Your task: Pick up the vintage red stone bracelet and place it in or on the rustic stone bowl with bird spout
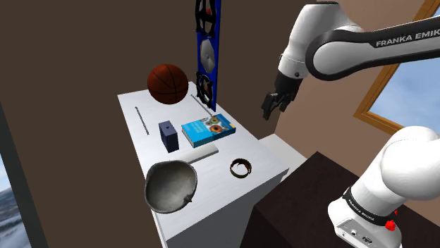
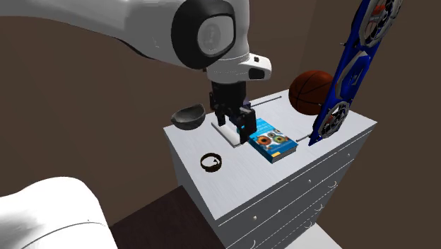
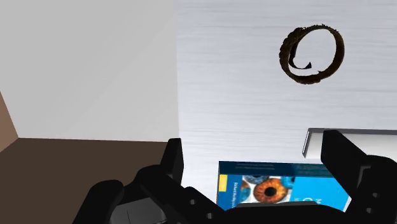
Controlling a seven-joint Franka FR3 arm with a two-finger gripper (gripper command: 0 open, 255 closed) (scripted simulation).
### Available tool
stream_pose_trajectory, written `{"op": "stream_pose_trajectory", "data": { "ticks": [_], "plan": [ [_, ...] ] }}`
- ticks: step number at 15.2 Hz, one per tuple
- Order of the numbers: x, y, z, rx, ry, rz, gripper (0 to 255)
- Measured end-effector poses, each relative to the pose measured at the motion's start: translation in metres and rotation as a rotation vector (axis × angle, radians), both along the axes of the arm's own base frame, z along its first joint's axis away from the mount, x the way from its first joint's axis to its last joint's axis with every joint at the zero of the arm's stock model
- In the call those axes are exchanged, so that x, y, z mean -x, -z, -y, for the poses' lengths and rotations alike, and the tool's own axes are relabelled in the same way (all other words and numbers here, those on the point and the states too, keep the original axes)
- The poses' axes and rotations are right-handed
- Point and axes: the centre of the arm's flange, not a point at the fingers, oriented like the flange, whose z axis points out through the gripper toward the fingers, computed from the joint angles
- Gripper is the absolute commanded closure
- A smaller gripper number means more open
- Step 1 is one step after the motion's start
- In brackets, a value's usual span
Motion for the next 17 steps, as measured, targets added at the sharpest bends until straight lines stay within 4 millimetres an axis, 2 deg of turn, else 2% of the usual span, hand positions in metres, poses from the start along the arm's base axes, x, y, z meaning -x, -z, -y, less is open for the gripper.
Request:
{"op": "stream_pose_trajectory", "data": {
  "ticks": [10, 12, 14, 17],
  "plan": [
    [-0.006, 0.116, -0.062, 0.022, -0.015, -0.016, 0],
    [-0.008, 0.145, -0.078, 0.026, -0.018, -0.020, 0],
    [-0.009, 0.165, -0.087, 0.030, -0.020, -0.022, 0],
    [-0.007, 0.185, -0.093, 0.031, -0.021, -0.023, 0]
  ]
}}
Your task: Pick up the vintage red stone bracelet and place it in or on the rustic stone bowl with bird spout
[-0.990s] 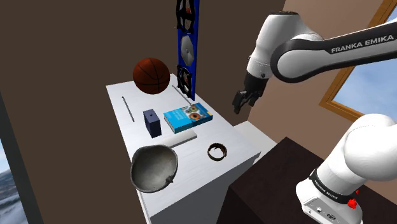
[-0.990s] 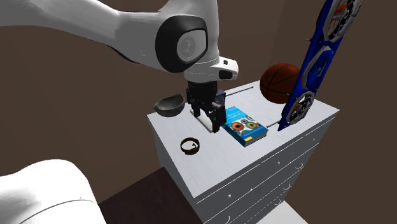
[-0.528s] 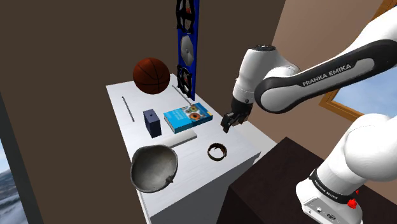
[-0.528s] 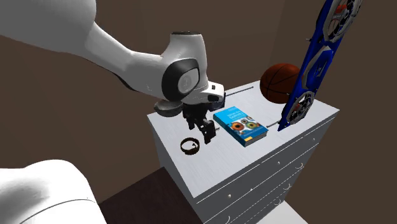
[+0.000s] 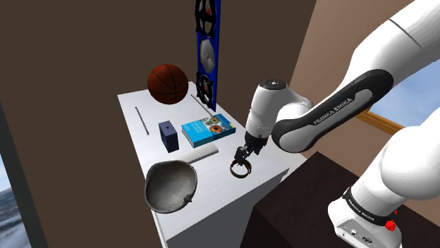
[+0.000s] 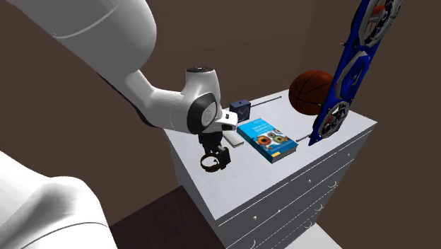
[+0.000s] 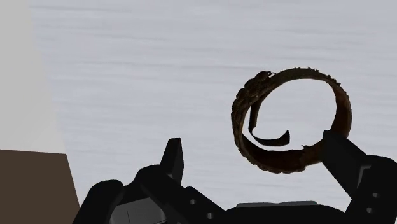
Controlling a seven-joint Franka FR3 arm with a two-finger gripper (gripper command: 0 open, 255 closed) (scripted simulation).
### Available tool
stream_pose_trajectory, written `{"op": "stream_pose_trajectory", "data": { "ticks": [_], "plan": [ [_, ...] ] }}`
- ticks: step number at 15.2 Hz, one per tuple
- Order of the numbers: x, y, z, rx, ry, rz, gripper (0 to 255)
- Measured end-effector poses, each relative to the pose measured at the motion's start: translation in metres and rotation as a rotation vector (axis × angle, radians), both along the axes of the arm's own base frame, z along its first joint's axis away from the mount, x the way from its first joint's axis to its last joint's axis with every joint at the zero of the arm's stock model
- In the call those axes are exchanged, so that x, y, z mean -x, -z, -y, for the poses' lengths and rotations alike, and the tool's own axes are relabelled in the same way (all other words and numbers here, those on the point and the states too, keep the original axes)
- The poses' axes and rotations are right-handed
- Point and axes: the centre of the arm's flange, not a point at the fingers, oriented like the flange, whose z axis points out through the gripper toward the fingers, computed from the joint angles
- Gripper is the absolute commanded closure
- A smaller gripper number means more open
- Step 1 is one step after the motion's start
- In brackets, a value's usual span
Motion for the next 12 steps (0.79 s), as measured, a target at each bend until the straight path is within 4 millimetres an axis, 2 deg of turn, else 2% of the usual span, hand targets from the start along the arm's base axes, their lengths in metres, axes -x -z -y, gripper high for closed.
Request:
{"op": "stream_pose_trajectory", "data": {
  "ticks": [5, 11, 12],
  "plan": [
    [-0.002, 0.025, 0.001, 0.000, 0.000, 0.000, 0],
    [-0.003, 0.030, 0.001, -0.001, 0.000, 0.001, 0],
    [-0.003, 0.030, 0.001, -0.001, 0.000, 0.001, 255]
  ]
}}
